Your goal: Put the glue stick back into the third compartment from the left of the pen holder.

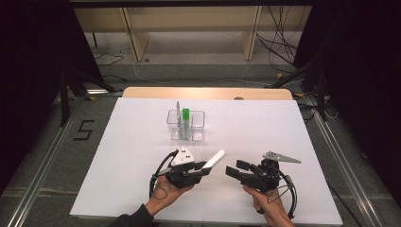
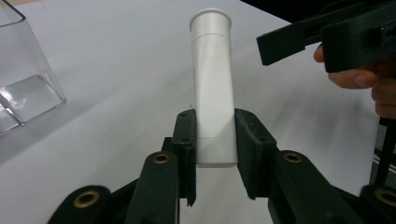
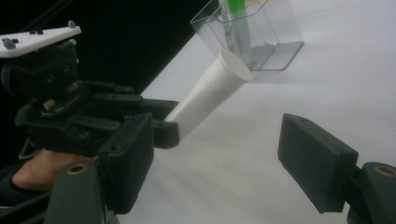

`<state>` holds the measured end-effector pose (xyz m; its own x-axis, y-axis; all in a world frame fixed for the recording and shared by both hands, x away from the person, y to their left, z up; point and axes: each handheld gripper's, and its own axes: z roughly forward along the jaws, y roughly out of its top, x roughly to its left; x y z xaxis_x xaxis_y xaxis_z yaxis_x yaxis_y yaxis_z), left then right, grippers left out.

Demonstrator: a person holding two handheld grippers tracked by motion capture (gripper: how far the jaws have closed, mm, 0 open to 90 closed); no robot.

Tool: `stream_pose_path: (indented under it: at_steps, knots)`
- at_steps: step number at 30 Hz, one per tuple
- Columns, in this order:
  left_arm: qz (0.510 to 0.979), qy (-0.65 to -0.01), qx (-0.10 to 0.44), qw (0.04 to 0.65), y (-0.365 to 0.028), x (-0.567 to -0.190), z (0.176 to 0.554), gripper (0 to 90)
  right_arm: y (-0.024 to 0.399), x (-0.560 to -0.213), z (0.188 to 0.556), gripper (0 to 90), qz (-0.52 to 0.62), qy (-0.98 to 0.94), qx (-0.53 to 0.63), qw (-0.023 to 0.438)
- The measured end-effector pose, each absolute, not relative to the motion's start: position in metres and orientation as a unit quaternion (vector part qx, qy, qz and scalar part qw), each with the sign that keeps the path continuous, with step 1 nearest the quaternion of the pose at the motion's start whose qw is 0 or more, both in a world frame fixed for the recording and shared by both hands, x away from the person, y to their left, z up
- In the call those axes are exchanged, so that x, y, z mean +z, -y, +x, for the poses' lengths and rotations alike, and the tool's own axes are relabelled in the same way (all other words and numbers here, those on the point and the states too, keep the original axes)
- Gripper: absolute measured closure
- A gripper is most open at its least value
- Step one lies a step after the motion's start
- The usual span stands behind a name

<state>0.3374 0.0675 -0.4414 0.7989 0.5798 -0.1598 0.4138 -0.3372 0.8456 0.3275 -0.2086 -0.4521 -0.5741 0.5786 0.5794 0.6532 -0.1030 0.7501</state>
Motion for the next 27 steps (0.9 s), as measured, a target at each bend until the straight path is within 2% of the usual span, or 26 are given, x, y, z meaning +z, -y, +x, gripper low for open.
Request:
stream_pose_path:
  at_steps: [14,27]
  knots:
    - [0.811,-0.299,0.091,0.494,-0.067,-0.443,0.331,71.1,0.191,-0.46,0.344,40.1,-0.487,0.63,-0.599,0.085]
    - [0.811,-0.293,0.095,0.497,-0.064,-0.444,0.327,71.1,0.183,-0.464,0.351,51.4,-0.498,0.611,-0.606,0.108]
